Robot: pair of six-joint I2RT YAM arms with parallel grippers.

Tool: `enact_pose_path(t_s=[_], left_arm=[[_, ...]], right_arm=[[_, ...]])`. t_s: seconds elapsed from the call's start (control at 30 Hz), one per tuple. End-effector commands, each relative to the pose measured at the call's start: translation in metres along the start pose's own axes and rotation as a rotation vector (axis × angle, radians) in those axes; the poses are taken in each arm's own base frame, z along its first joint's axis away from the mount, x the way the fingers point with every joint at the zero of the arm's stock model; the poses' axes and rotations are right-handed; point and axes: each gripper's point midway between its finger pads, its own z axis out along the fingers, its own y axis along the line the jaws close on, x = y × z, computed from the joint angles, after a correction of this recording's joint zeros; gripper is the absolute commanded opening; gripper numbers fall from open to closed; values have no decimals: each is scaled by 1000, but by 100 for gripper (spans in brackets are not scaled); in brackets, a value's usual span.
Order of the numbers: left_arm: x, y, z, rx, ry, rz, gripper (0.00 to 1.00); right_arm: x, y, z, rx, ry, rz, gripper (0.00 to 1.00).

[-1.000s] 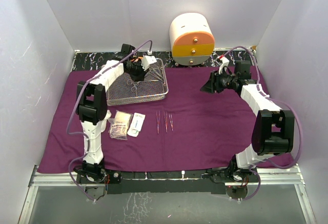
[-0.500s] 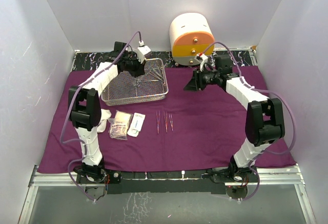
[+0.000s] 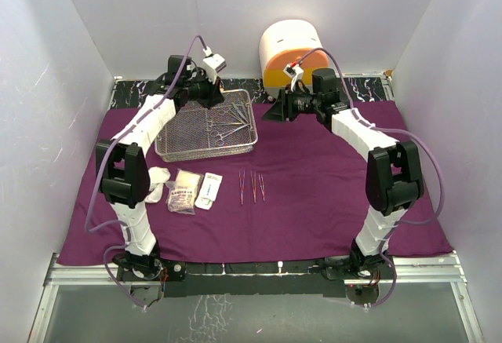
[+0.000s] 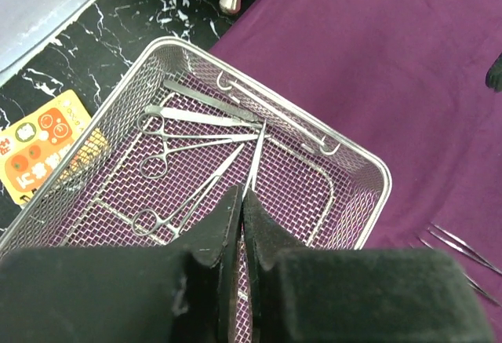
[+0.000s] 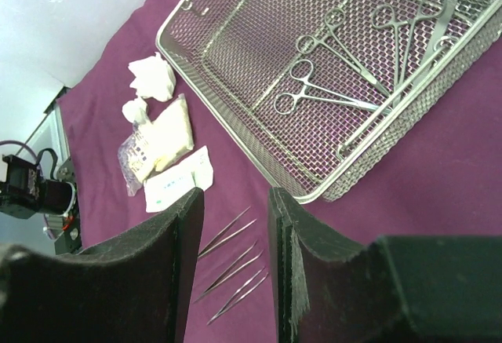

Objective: Open and lay out the surgical kit
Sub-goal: Pick up the medical item from the container.

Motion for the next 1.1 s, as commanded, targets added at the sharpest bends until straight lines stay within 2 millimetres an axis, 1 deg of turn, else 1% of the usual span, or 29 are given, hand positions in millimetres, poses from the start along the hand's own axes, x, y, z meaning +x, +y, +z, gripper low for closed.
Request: enact_pose_path(t_s=[0.0, 0.1, 0.2, 0.23, 0.27, 0.37, 0.4, 0.43, 0.47, 0.5, 0.53, 0.67, 0.77, 0.9, 0.97, 1.07], left_arm=[[16, -1, 0, 32, 68, 51, 10], [36, -1, 11, 66, 131, 62, 25], [50, -4, 25, 92, 179, 76, 36], [54, -5, 30, 99, 193, 84, 39], [59, -7, 36, 103, 208, 91, 41], [71, -8, 54, 107, 248, 104, 48], [72, -8, 59, 109, 257, 105, 49], [79, -8, 67, 119, 279, 99, 49], [79, -8, 70, 119, 288, 101, 49], [86, -8, 77, 122, 309, 95, 49], [89, -10, 83, 129, 323, 94, 49], [99, -10, 98, 128, 365, 110, 49], [108, -13, 103, 137, 394, 112, 47], [124, -13, 108, 132, 434, 108, 45], [130, -14, 110, 134, 454, 108, 44], [142, -16, 111, 147, 488, 103, 38]], right_arm=[[-12, -5, -2, 30, -27, -48, 36], [-2, -5, -10, 41, 11, -84, 37], [11, -10, -17, 52, 54, -96, 38], [17, -12, -19, 57, 68, -95, 38], [17, -8, -26, 62, 69, -106, 38], [33, -15, -37, 79, 99, -93, 38], [38, -16, -42, 82, 106, -86, 38], [47, -19, -47, 87, 119, -69, 38], [52, -22, -51, 91, 124, -60, 37], [57, -24, -56, 96, 128, -51, 37], [62, -26, -60, 99, 133, -39, 37], [76, -31, -74, 103, 134, -1, 37], [79, -35, -83, 100, 120, 25, 36], [79, -40, -90, 89, 105, 54, 36], [81, -41, -91, 80, 104, 69, 36], [83, -43, -93, 73, 101, 85, 35]])
